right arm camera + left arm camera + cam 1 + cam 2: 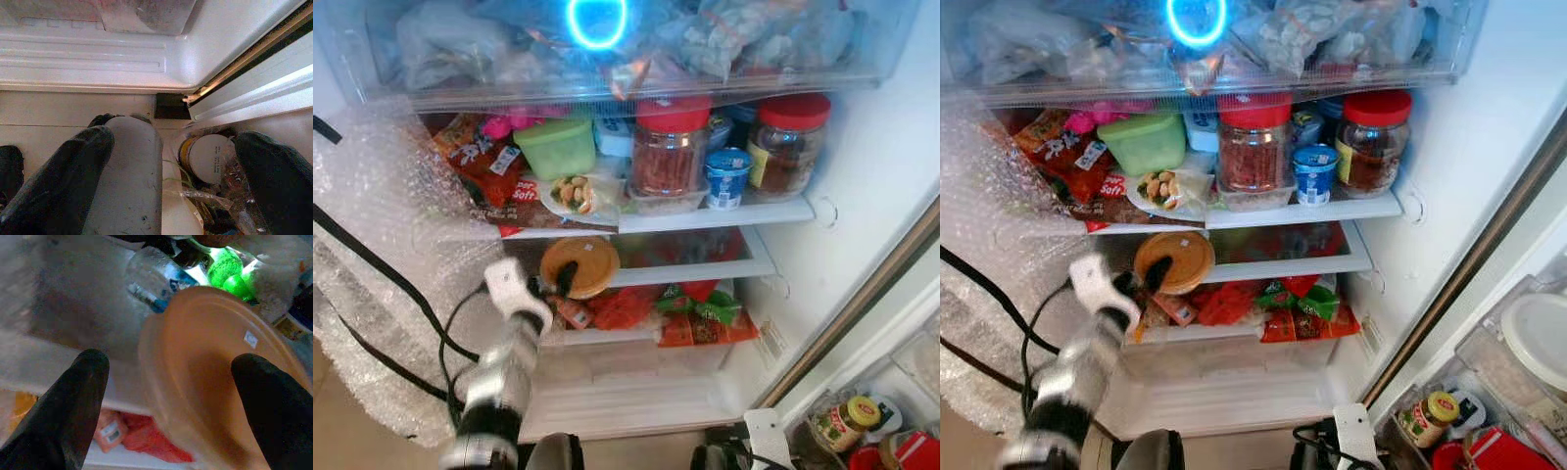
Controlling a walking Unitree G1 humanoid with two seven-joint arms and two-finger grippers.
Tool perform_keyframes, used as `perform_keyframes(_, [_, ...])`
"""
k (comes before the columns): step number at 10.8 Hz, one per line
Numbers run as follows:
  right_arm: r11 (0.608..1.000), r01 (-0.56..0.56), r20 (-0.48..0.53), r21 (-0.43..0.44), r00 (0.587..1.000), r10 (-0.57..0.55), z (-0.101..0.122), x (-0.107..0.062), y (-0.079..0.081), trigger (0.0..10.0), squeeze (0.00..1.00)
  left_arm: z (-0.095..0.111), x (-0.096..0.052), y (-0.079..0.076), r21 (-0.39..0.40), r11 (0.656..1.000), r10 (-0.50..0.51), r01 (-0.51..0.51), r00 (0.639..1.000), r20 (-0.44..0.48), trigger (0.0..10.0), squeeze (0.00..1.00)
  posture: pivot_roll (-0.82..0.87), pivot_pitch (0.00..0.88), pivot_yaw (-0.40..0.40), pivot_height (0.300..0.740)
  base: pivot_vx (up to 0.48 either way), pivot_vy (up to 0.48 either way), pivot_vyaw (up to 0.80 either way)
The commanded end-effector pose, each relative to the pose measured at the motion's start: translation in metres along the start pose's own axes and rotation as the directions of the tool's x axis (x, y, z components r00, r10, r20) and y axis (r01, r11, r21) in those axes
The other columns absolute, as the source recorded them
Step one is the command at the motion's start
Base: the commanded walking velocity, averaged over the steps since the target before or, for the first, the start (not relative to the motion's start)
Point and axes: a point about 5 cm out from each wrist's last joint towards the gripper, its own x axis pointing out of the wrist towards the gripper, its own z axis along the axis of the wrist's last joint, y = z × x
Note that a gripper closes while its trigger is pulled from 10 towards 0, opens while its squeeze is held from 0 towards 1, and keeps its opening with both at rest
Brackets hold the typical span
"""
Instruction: Restocking fridge
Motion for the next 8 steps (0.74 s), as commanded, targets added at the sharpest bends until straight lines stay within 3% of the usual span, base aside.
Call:
perform_keyframes(1, [1.0,-0.006,-0.019,0.007,1.0,0.006,-0.006,-0.001,0.002,10.0,0.0,0.003,0.004,0.0,0.005,1.0,0.014,-0.014,1.0,-0.002,10.0,0.0,-0.01,0.0,0.021,0.629,0.0,0.0,0.0])
perform_keyframes(4, [1.0,-0.012,-0.021,0.011,1.0,0.013,-0.006,-0.001,0.003,10.0,0.0,0.016,0.025,-0.016,0.008,0.999,0.048,-0.047,0.999,-0.021,10.0,0.0,-0.01,0.0,0.023,0.629,0.0,0.0,0.0])
perform_keyframes(7, [1.0,-0.022,-0.028,0.009,0.999,0.022,-0.008,-0.001,0.004,10.0,0.0,0.022,0.033,-0.013,0.024,0.991,0.134,-0.133,0.99,-0.033,10.0,0.0,-0.01,0.0,0.024,0.629,0.0,0.0,0.0])
perform_keyframes(8, [1.0,-0.026,-0.028,0.008,0.999,0.026,-0.008,-0.001,0.004,10.0,0.0,0.02,0.032,-0.009,0.067,0.984,0.167,-0.164,0.985,-0.04,10.0,0.0,-0.01,0.0,0.025,0.629,0.0,0.0,0.0])
